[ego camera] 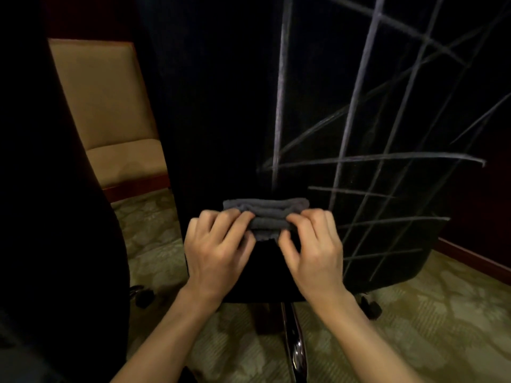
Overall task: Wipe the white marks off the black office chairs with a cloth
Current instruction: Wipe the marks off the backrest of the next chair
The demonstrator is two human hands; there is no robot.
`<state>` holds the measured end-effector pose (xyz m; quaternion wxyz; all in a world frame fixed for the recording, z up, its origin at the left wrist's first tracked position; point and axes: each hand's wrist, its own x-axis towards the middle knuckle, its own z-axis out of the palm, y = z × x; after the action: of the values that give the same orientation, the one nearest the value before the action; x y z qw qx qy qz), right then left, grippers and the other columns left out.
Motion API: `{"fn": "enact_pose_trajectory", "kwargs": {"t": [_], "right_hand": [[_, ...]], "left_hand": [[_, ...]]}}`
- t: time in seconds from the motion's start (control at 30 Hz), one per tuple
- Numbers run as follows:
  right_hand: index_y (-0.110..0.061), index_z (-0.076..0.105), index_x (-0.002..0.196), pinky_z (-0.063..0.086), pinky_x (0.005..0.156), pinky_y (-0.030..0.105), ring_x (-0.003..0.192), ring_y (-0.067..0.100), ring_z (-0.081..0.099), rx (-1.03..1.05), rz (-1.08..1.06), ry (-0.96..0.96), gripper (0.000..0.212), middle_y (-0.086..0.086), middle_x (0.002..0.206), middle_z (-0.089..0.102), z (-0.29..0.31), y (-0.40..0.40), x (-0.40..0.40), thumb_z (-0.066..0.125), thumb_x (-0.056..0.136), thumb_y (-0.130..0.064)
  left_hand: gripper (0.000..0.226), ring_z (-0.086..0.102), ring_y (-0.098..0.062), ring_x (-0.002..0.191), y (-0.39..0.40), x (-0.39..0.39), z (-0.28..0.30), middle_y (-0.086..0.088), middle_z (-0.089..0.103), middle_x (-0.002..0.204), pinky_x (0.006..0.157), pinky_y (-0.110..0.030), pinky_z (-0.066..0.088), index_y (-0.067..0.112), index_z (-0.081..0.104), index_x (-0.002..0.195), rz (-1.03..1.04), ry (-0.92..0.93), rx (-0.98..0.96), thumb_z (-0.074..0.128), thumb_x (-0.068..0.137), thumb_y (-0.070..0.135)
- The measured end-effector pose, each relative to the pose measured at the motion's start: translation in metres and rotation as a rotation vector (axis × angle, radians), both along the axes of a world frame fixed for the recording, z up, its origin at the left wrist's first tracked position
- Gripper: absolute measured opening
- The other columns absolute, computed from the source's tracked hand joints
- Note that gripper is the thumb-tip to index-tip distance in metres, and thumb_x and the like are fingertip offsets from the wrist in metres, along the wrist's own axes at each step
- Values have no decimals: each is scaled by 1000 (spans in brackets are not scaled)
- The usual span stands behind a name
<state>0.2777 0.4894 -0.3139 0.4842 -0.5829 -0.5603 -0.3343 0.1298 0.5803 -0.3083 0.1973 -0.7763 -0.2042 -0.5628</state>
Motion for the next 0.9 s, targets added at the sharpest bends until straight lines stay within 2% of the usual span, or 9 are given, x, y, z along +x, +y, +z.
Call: {"fn": "enact_pose_trajectory", "kwargs": {"t": [0.13, 0.3, 0.37, 0.53, 0.63, 0.7, 0.8, 0.9], "right_hand": [[4, 68, 97, 52, 76, 39, 86, 28, 57, -43, 25, -3, 15, 15, 94, 60, 1, -6, 0, 68, 87, -6], [5, 68, 96, 44, 83, 28, 92, 27, 54, 150, -23, 4, 15, 20, 99, 60, 69, -2, 1, 71, 84, -4], [5, 68, 95, 44, 84, 27, 92, 27, 53, 164, -31, -13, 14, 20, 100, 60, 77, -1, 1, 70, 84, -4], [3, 65, 94, 52, 76, 41, 87, 30, 56, -9, -10, -18, 13, 16, 93, 58, 14, -3, 2, 67, 86, -7], [1, 66, 94, 52, 72, 44, 85, 29, 57, -81, -6, 21, 14, 13, 92, 57, -3, -7, -1, 65, 86, -10], [2, 66, 95, 52, 74, 44, 85, 30, 57, -27, 2, 27, 15, 15, 92, 59, 17, -6, -2, 65, 86, -9], [5, 68, 98, 47, 80, 37, 87, 31, 55, 150, -22, 13, 17, 19, 94, 60, 77, -2, -3, 65, 85, -6], [5, 69, 103, 46, 78, 34, 86, 31, 54, 268, -65, -4, 20, 20, 95, 60, 124, 3, -5, 66, 84, -1]], "left_hand": [[20, 53, -25, 87, -7, -5, 2, -9, 71, 97, 68, -39, 38, 5, 76, 101, 15, 41, -25, 66, 89, 18], [22, 53, -28, 89, -11, 9, 59, -13, 67, 98, 69, -42, 39, 2, 73, 105, 24, -78, -3, 65, 90, 15], [22, 52, -28, 89, -11, 11, 64, -14, 66, 98, 69, -41, 39, 1, 72, 105, 29, -89, 6, 65, 90, 15], [23, 54, -27, 84, -9, 3, 10, -13, 66, 96, 65, -41, 38, 2, 73, 103, 21, 30, -39, 62, 89, 16], [23, 57, -29, 81, -11, -1, -3, -11, 64, 96, 64, -41, 40, 2, 71, 105, 8, 103, -58, 60, 90, 17], [24, 55, -29, 82, -12, 1, 17, -12, 64, 95, 65, -42, 39, 2, 72, 105, 9, 70, -57, 59, 90, 17], [23, 52, -29, 85, -14, 9, 72, -14, 65, 96, 68, -42, 37, 1, 72, 105, -5, -49, -10, 61, 89, 15], [23, 53, -29, 86, -14, 15, 116, -13, 65, 98, 69, -42, 39, 3, 71, 107, -11, -131, 20, 66, 87, 13]]}}
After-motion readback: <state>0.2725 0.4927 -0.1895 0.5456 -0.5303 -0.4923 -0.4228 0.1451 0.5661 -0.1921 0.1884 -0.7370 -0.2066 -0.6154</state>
